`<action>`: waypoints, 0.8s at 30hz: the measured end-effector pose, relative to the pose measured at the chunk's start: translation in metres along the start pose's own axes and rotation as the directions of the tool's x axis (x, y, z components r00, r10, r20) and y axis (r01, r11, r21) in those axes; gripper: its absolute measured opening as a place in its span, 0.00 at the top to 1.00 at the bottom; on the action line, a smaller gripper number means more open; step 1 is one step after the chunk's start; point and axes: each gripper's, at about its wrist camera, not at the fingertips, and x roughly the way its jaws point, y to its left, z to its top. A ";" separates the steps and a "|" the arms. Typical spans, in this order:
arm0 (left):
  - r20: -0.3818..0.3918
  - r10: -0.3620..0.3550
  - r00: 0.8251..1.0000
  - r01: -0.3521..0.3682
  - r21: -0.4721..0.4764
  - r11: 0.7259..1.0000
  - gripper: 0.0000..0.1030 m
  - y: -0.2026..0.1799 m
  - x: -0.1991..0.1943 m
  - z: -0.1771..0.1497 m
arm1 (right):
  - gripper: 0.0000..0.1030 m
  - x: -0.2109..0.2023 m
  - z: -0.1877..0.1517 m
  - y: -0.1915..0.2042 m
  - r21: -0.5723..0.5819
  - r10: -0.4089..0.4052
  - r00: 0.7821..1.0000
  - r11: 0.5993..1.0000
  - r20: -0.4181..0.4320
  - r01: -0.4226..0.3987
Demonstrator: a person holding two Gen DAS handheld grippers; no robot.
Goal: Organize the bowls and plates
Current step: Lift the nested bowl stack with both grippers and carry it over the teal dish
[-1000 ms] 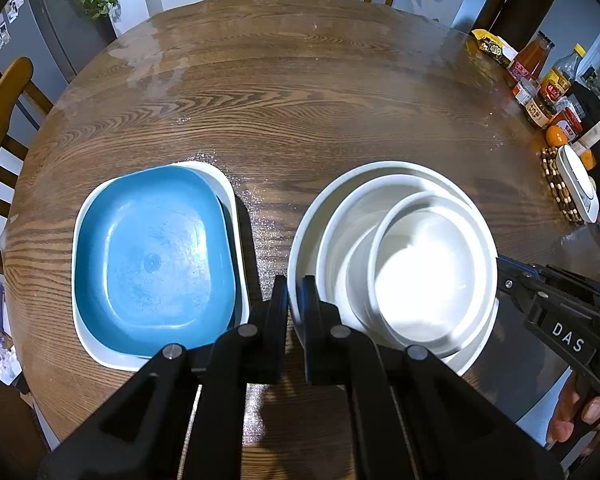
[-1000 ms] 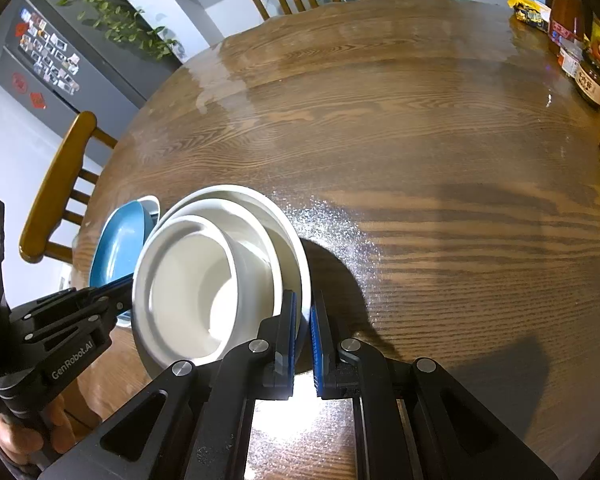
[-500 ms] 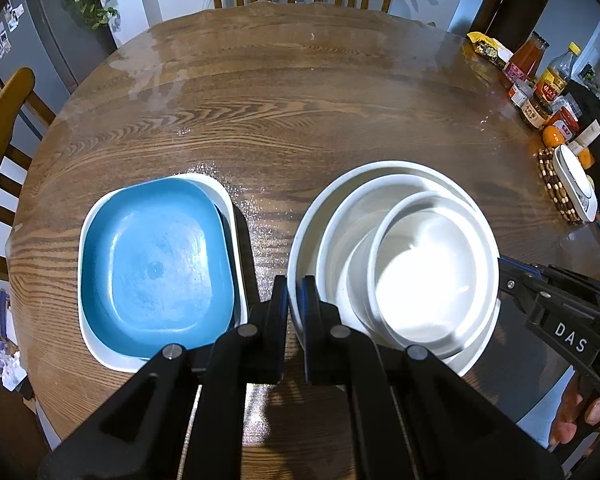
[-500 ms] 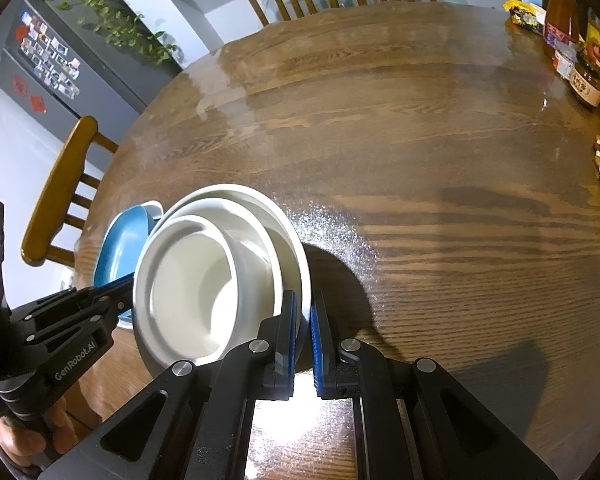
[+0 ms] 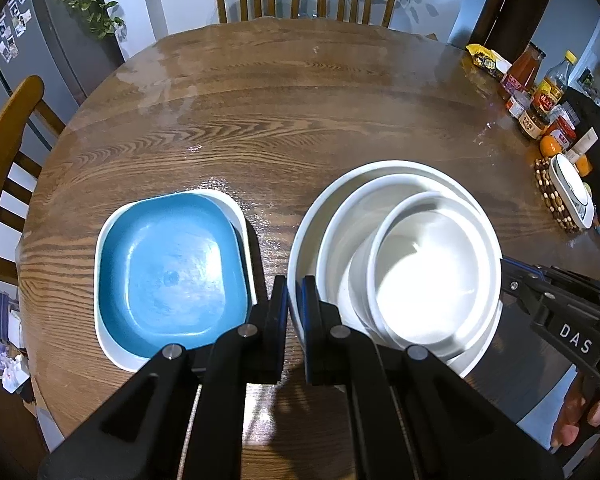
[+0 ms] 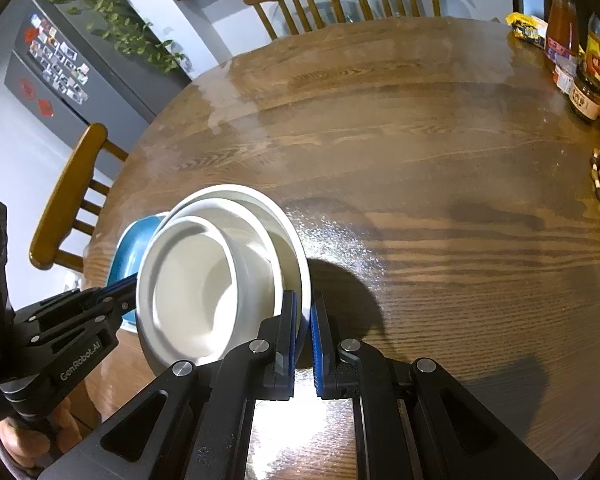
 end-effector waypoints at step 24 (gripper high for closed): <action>0.049 0.070 0.996 -0.065 -0.093 0.994 0.98 0.068 -0.034 -0.008 | 0.90 0.009 0.012 0.078 -0.109 0.055 0.998 0.993 0.004 -0.054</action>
